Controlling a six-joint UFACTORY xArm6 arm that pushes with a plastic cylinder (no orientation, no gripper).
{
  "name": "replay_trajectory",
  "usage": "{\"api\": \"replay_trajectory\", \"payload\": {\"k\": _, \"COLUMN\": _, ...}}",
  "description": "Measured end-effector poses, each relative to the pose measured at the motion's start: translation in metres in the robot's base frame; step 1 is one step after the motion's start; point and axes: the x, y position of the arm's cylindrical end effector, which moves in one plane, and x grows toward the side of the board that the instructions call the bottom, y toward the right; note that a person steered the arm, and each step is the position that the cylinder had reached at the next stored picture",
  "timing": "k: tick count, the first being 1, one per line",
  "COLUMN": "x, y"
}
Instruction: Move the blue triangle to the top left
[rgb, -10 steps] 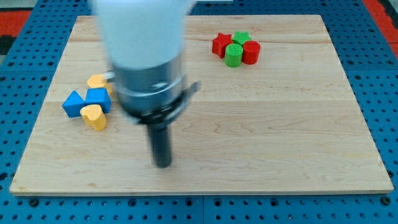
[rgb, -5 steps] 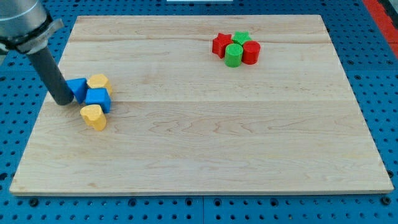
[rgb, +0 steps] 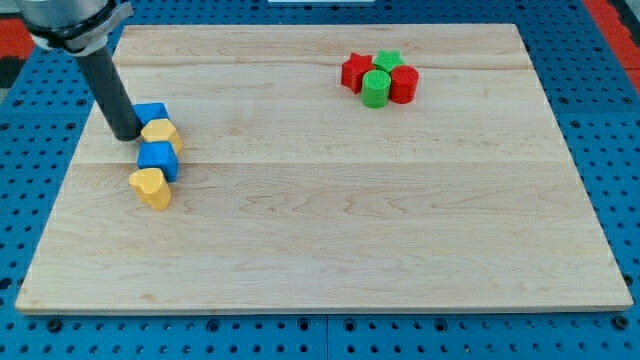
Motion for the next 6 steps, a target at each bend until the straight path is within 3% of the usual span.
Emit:
{"api": "replay_trajectory", "payload": {"k": 2, "x": 0.000, "y": 0.022}}
{"api": "replay_trajectory", "payload": {"k": 5, "x": -0.061, "y": 0.057}}
{"api": "replay_trajectory", "payload": {"k": 6, "x": -0.061, "y": 0.078}}
